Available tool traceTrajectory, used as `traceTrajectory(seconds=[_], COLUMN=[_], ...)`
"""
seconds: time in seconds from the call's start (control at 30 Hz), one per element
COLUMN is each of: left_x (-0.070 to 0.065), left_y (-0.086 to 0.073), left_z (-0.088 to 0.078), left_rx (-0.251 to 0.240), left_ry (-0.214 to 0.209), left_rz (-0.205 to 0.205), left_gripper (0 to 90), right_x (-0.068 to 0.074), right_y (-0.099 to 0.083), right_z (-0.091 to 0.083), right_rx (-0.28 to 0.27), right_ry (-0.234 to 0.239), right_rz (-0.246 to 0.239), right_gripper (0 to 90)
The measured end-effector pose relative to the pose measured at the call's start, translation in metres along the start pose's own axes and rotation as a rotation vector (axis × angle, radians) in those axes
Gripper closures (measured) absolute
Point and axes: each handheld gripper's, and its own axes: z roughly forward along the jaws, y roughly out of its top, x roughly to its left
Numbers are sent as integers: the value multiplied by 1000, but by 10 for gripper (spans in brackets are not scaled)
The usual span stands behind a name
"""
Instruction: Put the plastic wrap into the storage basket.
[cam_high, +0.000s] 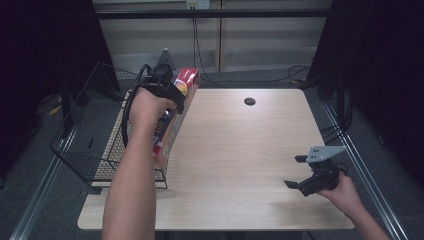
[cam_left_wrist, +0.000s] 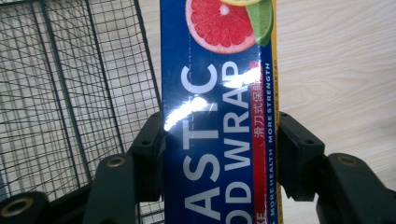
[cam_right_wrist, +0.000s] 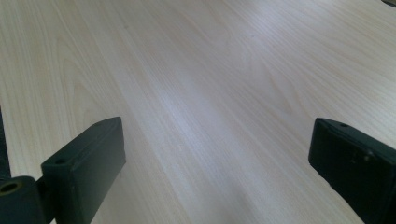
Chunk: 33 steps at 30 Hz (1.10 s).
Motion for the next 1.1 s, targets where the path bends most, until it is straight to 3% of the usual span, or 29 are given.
traceTrajectory(seconds=[0.03,0.23,0.4,1.1], left_x=[1,9,17,42], left_y=[-1,-2,-4,-13], left_z=[-1,-8,-14,-32], left_rx=[-3,-8,-3,-11], left_ry=[-5,14,22,49], left_rz=[-17,-22,-51,-84], left_gripper=[444,444,444,443], right_x=[0,-1,-1,-1], right_y=[0,0,0,1], right_z=[0,0,0,2], right_rx=[0,-6,-5,7], right_ry=[0,7,5,11], right_rz=[0,1,6,-5], right_gripper=[38,50,48,50])
